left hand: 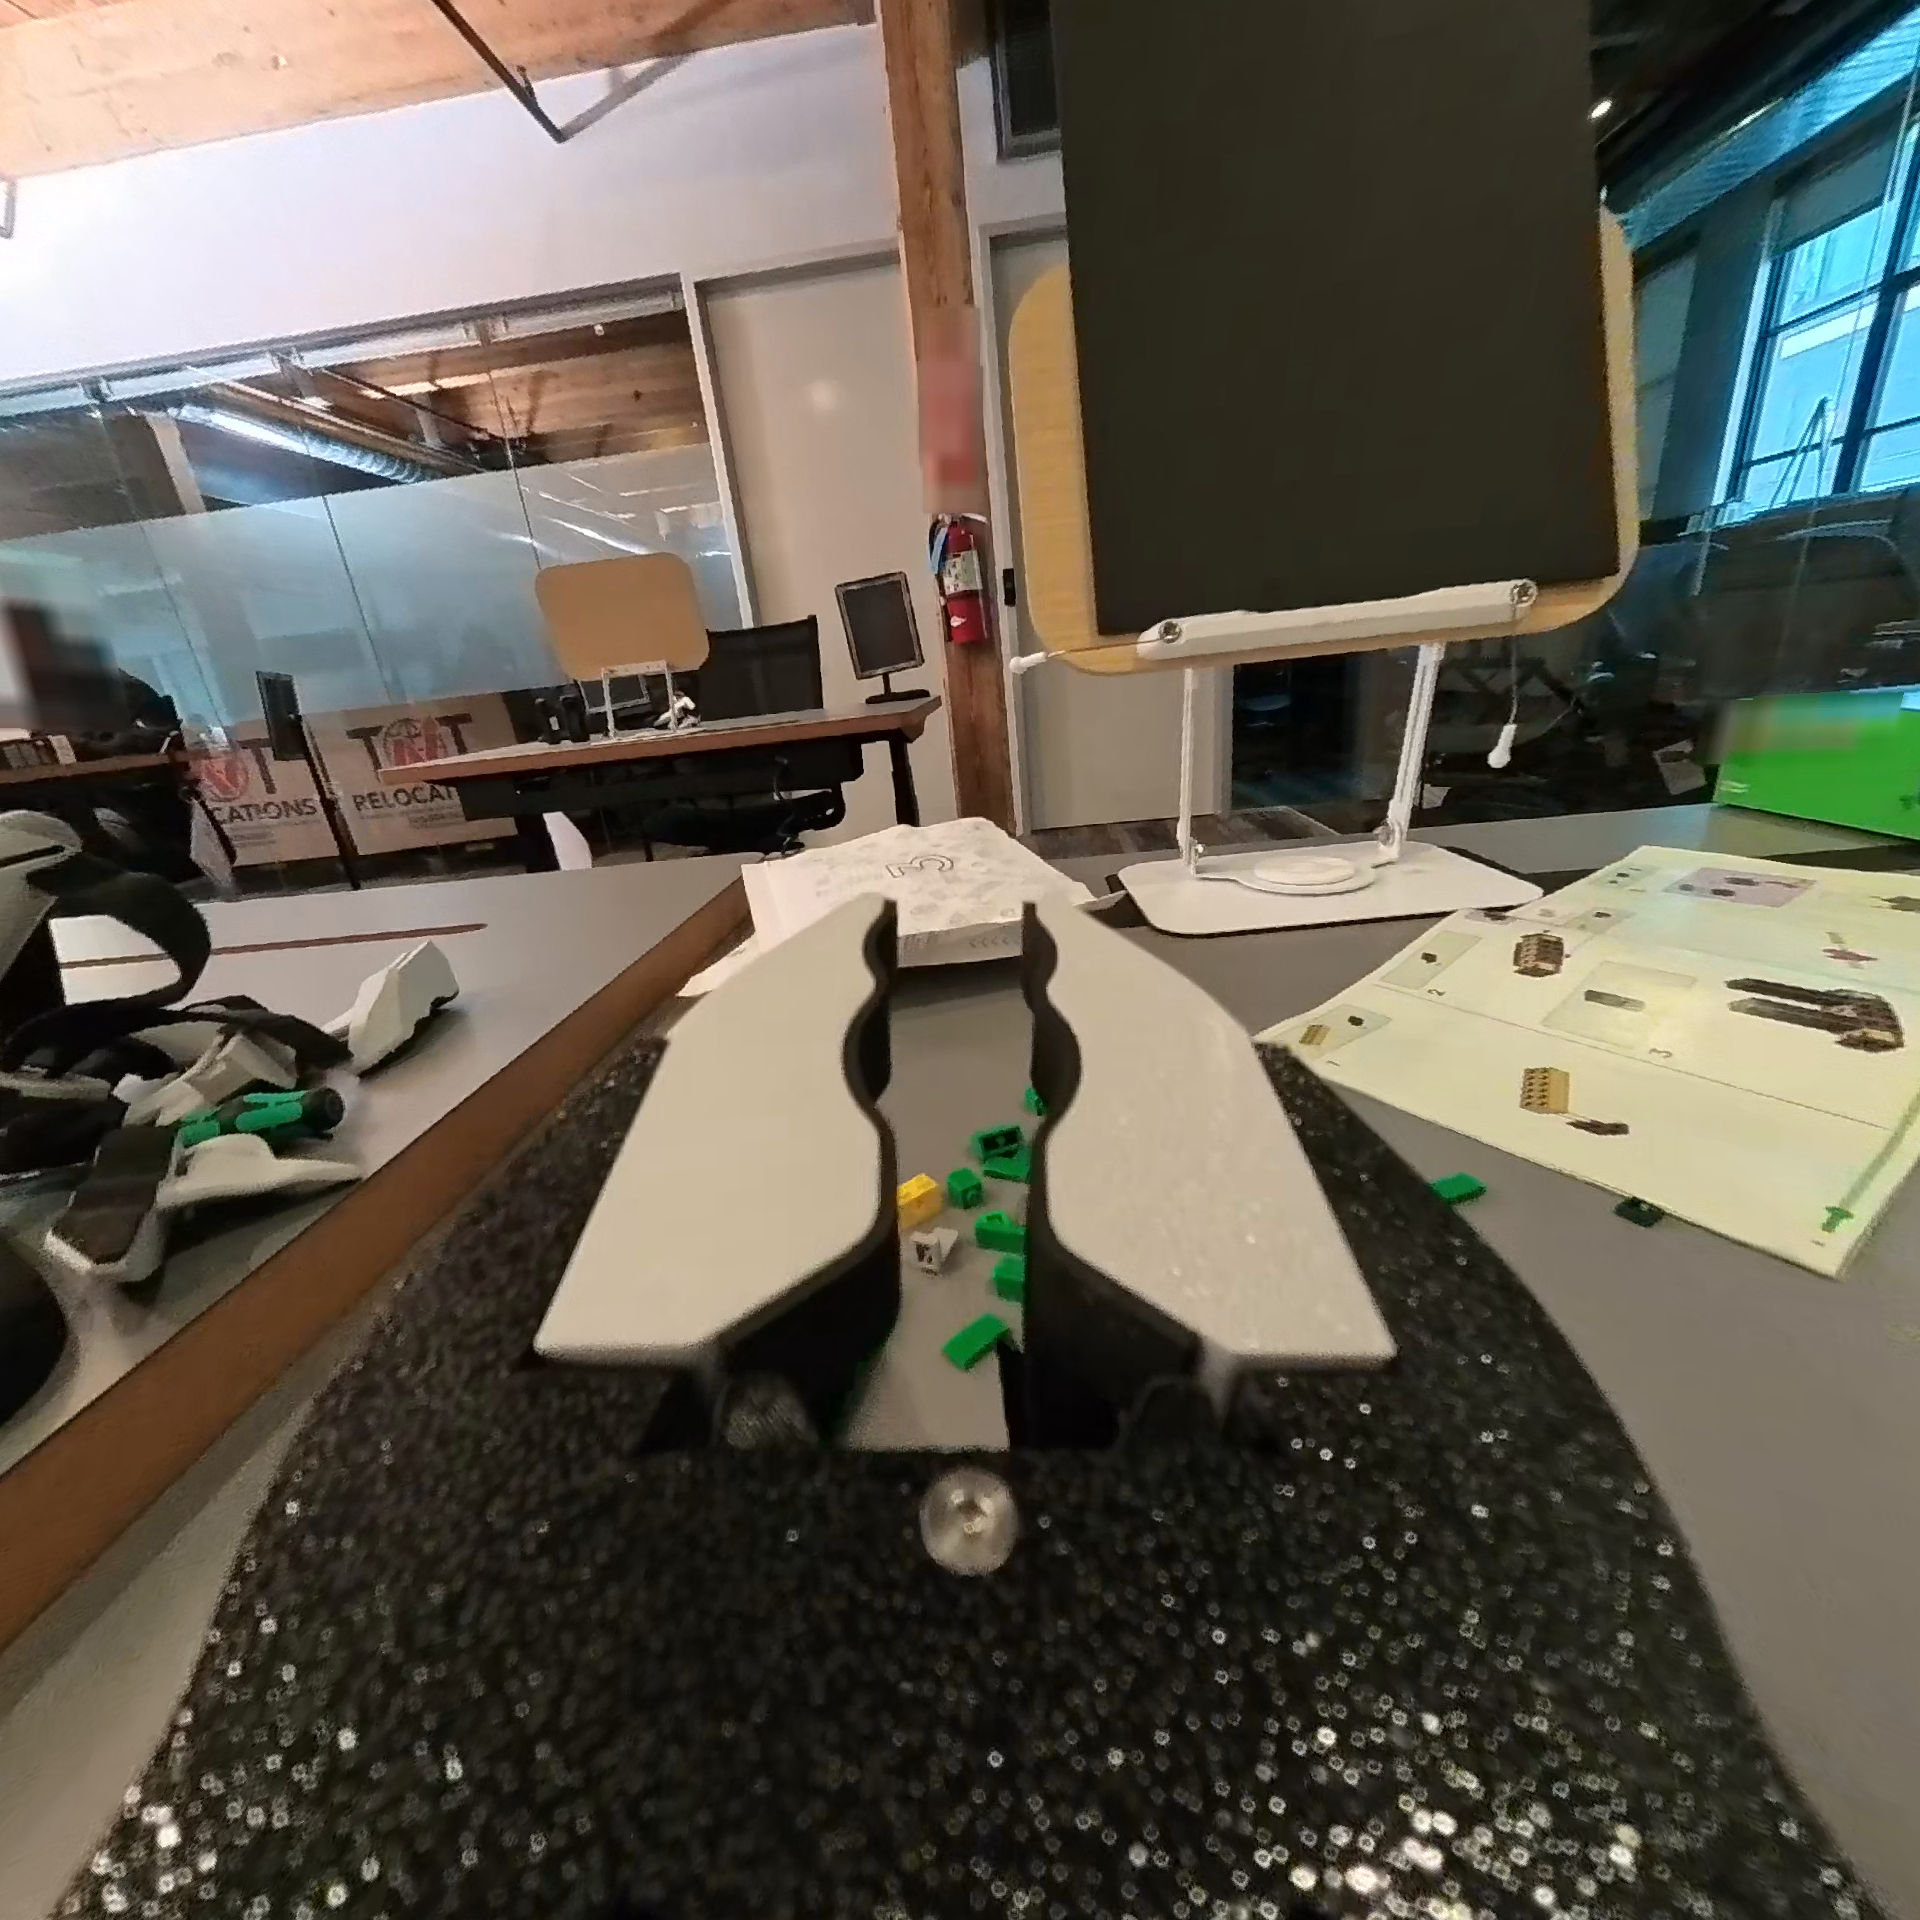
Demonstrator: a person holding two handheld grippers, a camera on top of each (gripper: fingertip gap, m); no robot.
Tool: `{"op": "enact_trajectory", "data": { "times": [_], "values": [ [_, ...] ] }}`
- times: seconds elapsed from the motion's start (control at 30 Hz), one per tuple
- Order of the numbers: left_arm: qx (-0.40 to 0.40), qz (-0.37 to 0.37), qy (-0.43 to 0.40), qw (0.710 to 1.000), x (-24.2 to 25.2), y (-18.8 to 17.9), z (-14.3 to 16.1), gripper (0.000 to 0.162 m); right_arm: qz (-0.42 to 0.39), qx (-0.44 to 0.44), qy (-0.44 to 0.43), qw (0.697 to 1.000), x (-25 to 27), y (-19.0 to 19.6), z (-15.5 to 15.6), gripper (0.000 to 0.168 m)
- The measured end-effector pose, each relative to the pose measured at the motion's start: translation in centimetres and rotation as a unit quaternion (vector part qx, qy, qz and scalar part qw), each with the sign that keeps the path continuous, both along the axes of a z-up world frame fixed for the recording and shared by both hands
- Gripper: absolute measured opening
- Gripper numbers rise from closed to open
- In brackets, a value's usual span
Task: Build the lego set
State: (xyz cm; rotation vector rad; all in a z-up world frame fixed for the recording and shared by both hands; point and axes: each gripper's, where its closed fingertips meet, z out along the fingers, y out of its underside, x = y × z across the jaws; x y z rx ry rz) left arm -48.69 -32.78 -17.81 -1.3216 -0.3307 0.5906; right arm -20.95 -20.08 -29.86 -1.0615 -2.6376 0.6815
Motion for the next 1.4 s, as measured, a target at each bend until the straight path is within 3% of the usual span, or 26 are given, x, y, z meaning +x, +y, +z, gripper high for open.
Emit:
{"op": "enact_trajectory", "data": {
  "times": [0.1,0.2,0.37,0.53,0.7,1.07,1.27,1.4],
  "values": [
    [-0.004,0.006,0.0,1.0,-0.1,0.1,-0.1,0.022,-0.008,-0.002,0.007,1.0,0.0,0.4,0.4,0.023],
    [-0.001,0.015,-0.004,1.0,-0.4,0.0,-0.1,0.022,0.002,-0.021,0.053,0.998,-2.1,0.5,2.8,0.02],
    [-0.015,0.012,-0.003,1.0,-0.4,0.5,-0.4,0.022,0.063,-0.017,0.129,0.99,-11.1,-1.0,6.1,0.017],
    [-0.032,0.007,0.006,0.999,-0.3,1.1,-0.6,0.022,0.129,-0.019,0.143,0.981,-21.7,-3.5,5.3,0.014],
    [-0.031,0.002,0.007,0.999,-0.3,1.2,-0.6,0.022,0.174,-0.03,0.105,0.979,-27.3,-5.1,3.6,0.022],
    [-0.038,-0.004,0.01,0.999,-0.1,1.4,-0.7,0.022,0.201,0.032,0.035,0.978,-29.5,-4.6,0.0,0.022],
    [-0.037,-0.007,0.011,0.999,0.0,1.4,-0.7,0.022,0.205,0.03,0.036,0.978,-29.7,-4.6,0.0,0.016],
    [-0.042,-0.012,0.013,0.999,0.2,1.5,-0.8,0.022,0.203,0.021,0.06,0.977,-28.9,-4.6,1.9,0.016]
  ]
}}
